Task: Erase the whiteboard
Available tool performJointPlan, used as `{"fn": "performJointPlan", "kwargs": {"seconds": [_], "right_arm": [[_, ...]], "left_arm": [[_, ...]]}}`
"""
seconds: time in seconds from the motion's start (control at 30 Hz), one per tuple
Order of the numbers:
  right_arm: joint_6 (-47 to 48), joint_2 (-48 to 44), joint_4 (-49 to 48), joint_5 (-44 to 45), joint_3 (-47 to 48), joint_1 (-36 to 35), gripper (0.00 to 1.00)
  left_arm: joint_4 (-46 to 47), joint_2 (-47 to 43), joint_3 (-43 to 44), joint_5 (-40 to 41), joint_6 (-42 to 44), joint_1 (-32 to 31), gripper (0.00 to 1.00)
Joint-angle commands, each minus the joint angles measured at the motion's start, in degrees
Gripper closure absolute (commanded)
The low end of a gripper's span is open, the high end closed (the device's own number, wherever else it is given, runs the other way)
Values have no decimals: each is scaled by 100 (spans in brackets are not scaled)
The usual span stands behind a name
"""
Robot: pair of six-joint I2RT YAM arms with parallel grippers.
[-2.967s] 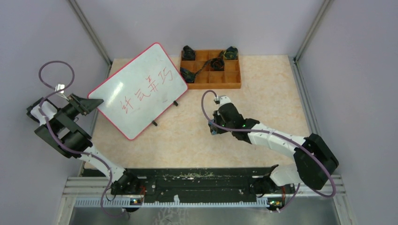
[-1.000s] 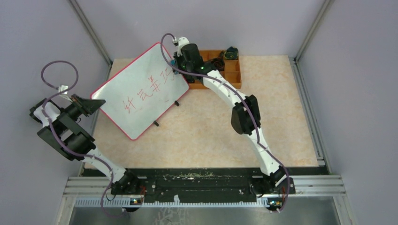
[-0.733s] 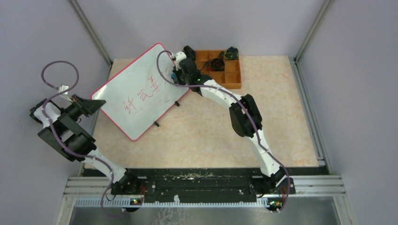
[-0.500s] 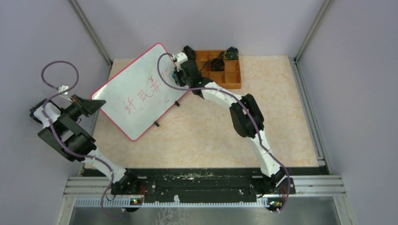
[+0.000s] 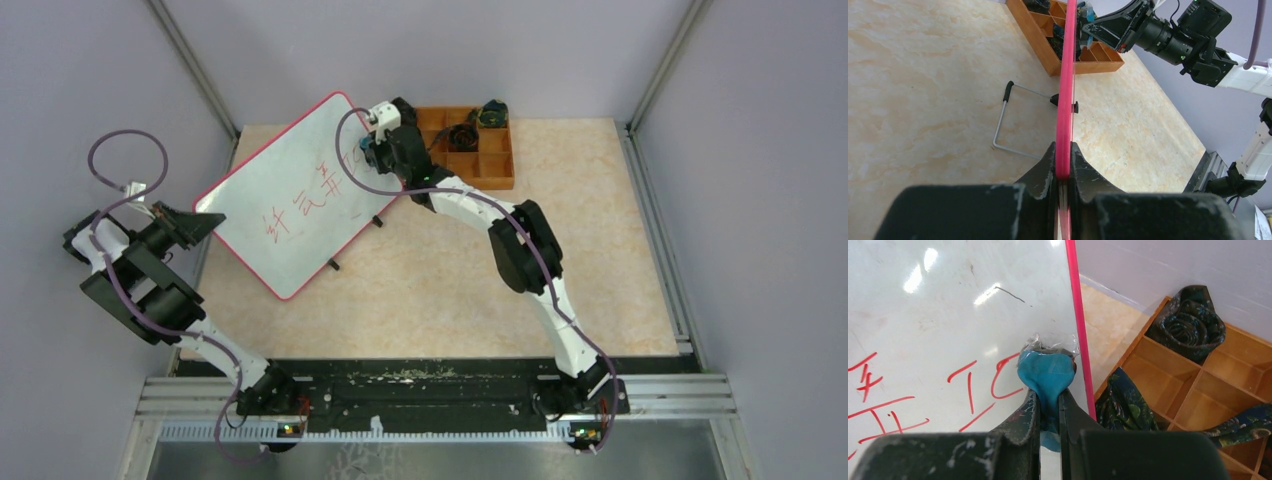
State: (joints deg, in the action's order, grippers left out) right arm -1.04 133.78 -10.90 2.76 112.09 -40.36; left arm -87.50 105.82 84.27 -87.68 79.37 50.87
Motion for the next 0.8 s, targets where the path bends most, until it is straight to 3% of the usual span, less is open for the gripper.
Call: {"fn": "performJointPlan", "kwargs": {"seconds": [0.0,0.37,0.53,0.77], "right_arm": [[-74,-195,-670,-342,177,-27,100],[-125,164,-93,-1185,840,-333,100],[92,331,163,-1075,1092,-513,100],[166,734,538,-869,1674,-240,100]], "left_arm": [[656,105,-50,394,455,193,100],[656,-5,-103,413,458,191,100],[656,-20,-138,435,457,188,100],[656,-62,-164,454,474,186,100]]}}
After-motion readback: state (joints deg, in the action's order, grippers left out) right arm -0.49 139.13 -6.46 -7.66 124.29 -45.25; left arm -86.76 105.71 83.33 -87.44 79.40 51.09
